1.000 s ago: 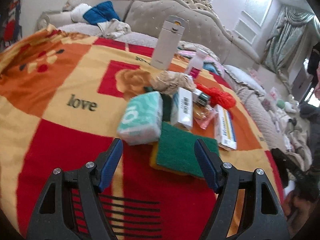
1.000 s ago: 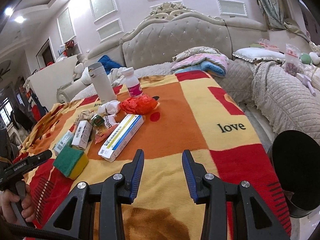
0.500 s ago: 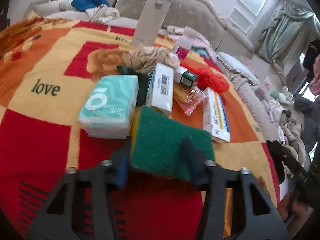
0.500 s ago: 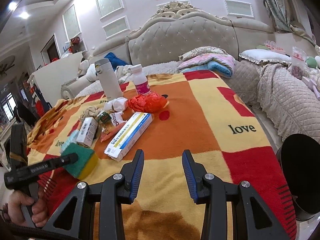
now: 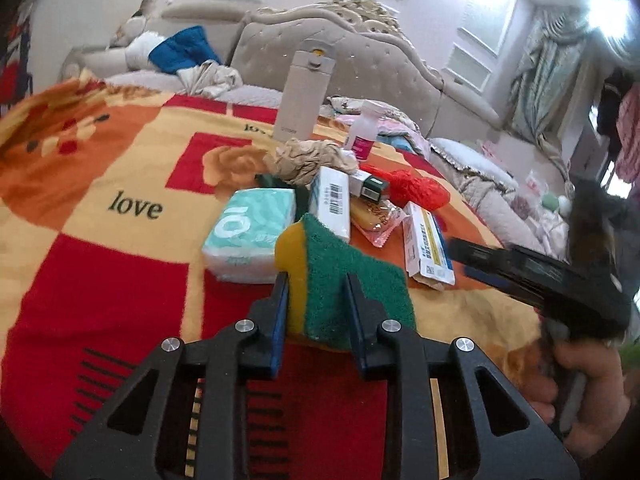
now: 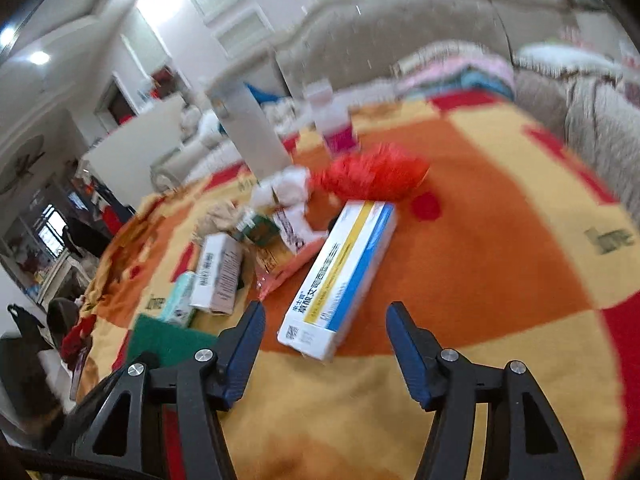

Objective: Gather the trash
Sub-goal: 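Grasp the green-yellow scouring sponge with the left tool while the right tool grasps the white-blue medicine box, then lift the scouring sponge and medicine box and carry them toward the black bin, then open both tools over the black bin to drop sponge and box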

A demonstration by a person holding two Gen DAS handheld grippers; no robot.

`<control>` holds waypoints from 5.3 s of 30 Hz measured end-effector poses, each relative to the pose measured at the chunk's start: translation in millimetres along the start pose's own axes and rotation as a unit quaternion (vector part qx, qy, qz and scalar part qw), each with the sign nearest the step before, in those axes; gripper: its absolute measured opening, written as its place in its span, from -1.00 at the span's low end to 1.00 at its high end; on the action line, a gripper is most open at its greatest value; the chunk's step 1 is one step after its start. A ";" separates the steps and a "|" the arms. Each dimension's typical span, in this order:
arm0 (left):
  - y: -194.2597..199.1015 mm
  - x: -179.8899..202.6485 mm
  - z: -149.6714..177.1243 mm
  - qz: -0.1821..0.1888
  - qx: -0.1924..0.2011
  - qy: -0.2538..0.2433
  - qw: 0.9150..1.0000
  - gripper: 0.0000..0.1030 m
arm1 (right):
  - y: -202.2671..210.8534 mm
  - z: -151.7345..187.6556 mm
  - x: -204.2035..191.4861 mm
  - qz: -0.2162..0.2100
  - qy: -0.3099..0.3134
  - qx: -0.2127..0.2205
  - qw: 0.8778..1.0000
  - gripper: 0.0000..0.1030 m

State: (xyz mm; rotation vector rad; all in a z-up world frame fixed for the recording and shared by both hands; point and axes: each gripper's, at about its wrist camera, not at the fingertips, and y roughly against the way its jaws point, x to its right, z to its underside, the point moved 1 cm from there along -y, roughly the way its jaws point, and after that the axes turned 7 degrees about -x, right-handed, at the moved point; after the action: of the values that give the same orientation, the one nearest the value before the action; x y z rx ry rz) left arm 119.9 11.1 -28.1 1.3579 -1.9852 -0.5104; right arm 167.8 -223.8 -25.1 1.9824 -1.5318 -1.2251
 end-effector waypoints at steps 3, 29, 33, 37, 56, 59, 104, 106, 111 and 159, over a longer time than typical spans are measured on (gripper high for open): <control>-0.6 -0.9 0.3 0.007 -0.002 0.009 1.000 -0.54 | -22.2 -9.1 -14.3 0.030 0.005 -0.012 0.999 0.17; 24.7 6.2 -15.9 0.025 0.003 0.044 0.999 -0.61 | 106.5 57.0 34.6 -0.001 0.104 0.028 0.994 -0.16; 44.0 28.2 -32.1 0.035 0.022 0.033 0.999 -0.61 | 118.9 54.3 51.6 0.008 0.089 0.040 0.995 -0.16; 48.1 48.0 -41.1 0.032 0.028 0.025 0.999 -0.61 | 131.8 56.8 64.4 0.015 0.081 0.046 0.996 -0.16; 27.9 136.5 -37.5 0.064 0.006 0.005 0.998 -0.61 | 167.0 65.0 122.4 0.003 0.025 0.049 0.998 -0.43; 26.6 141.0 -34.0 0.072 0.004 0.011 0.997 -0.61 | 155.6 62.8 122.2 0.030 0.032 0.040 0.998 -0.23; 11.9 166.0 -20.8 0.087 -0.020 0.000 0.996 -0.61 | 140.1 71.6 114.2 0.040 0.079 0.008 0.996 -0.64; 10.1 165.5 -21.2 0.085 -0.021 -0.001 0.996 -0.61 | 129.5 73.5 115.8 0.047 0.078 -0.016 0.996 -0.64; 8.5 166.4 -20.3 0.090 -0.022 -0.002 0.996 -0.61 | 132.1 73.7 117.6 0.053 0.075 -0.005 0.996 -0.66; -112.8 341.2 -7.4 0.186 -0.132 -0.076 0.971 0.06 | 229.1 81.9 281.1 0.224 -0.212 0.119 0.944 -0.32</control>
State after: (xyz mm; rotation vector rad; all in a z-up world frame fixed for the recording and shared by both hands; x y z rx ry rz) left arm 119.8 -346.5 8.6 0.7806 -2.1399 -0.6856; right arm -24.3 -542.1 -24.7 1.4154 -2.2803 -1.3667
